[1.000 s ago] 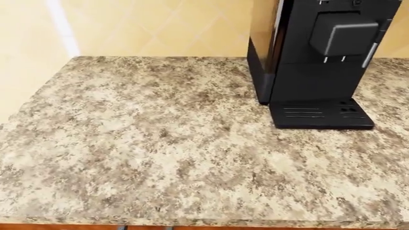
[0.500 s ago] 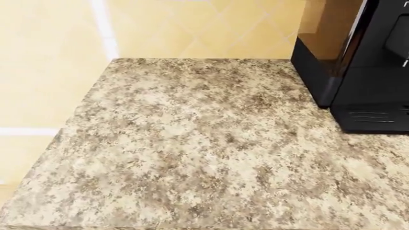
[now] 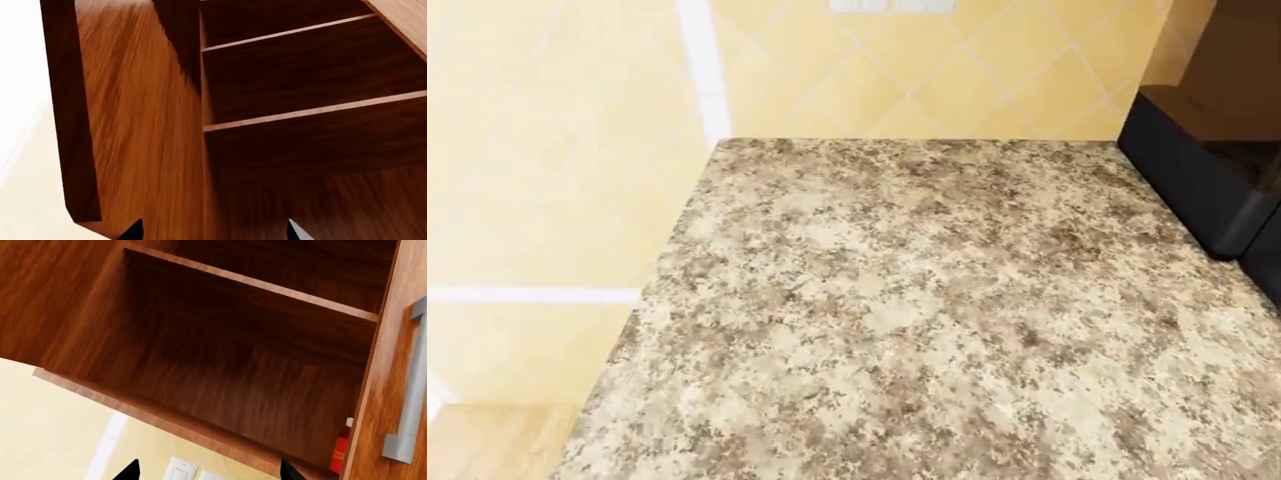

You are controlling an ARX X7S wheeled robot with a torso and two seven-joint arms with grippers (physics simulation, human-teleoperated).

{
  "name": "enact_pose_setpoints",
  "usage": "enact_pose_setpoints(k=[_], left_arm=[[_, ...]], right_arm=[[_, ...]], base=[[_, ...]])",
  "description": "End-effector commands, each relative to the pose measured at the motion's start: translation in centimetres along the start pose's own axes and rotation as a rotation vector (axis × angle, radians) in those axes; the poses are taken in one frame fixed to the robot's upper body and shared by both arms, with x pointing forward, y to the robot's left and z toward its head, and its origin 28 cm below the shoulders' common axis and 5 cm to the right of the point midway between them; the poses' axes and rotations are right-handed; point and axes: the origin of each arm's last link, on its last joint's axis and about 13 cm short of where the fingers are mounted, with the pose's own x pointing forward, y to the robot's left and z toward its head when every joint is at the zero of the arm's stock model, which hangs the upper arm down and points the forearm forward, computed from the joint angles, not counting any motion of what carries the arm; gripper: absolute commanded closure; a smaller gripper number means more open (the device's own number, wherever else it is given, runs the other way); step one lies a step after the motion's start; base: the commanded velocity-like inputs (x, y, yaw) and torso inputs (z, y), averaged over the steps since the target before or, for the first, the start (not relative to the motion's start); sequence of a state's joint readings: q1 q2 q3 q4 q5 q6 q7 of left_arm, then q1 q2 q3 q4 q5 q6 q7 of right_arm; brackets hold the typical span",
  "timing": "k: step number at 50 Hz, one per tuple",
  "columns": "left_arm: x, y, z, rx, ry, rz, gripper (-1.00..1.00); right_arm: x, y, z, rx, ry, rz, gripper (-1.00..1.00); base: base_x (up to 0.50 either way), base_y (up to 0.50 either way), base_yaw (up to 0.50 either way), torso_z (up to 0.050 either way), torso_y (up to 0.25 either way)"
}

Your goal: Pick and place the shaker into the drawer. Then close the cabinet.

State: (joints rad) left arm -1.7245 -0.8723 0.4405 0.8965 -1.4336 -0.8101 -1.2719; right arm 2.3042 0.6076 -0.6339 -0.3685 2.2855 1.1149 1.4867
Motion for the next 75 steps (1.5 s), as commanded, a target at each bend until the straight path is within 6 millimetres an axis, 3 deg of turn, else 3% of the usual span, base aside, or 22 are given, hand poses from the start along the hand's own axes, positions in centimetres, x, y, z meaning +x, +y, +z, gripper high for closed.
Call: enact_pose_setpoints(k=[1,16,27,34,42,53,62,68,75], left_arm=[[1.7,0.7,-1.0,0.009,0.101,0.124,-1.0],[2.6,3.7,-4.5,-0.328,0.194,0.269,-1.0],[1.0,3.7,-6.1,-0.299,0.219,0.272,-1.0],[1.7,3.8,-5.8,-0.285,0.211,0.298,-1.0],[2.5,5.6,-6.4,-0.19,0.212,0.479,-1.0],[7.6,5.2,-4.5,-0.168,0.196,0.49,-1.0],[13.0,2.6,-3.8,-0.083,0.212,0.336,-1.0],[14.1,0.1,-2.2,0.072,0.081,0.123,-1.0],[16.3,-1.7,-1.3,0.164,0.054,0.04,-1.0]], right_arm=[[-0.1,-0.2,0.1,0.044,-0.012,0.004,-1.0],[-0.1,-0.5,0.0,0.073,-0.011,0.003,-1.0],[0.0,-0.5,-0.2,0.084,-0.003,0.004,-1.0],[0.0,-0.4,-0.3,0.082,0.001,0.01,-1.0],[0.1,-0.4,-0.5,0.083,0.007,0.012,-1.0],[0.1,-0.4,-0.4,0.086,0.007,0.016,-1.0],[-0.4,-0.6,-0.1,0.086,0.001,0.017,-1.0],[-0.7,-0.7,0.0,0.086,-0.001,0.017,-1.0],[-1.1,-1.0,0.3,0.087,-0.004,0.012,-1.0]], base=[[0.0,0.0,0.0,0.0,0.0],[0.0,0.0,0.0,0.0,0.0],[0.0,0.0,0.0,0.0,0.0],[0.0,0.0,0.0,0.0,0.0],[0.0,0.0,0.0,0.0,0.0],[0.0,0.0,0.0,0.0,0.0],[0.0,0.0,0.0,0.009,0.003],[0.0,0.0,0.0,0.011,0.007],[0.0,0.0,0.0,0.006,0.003]])
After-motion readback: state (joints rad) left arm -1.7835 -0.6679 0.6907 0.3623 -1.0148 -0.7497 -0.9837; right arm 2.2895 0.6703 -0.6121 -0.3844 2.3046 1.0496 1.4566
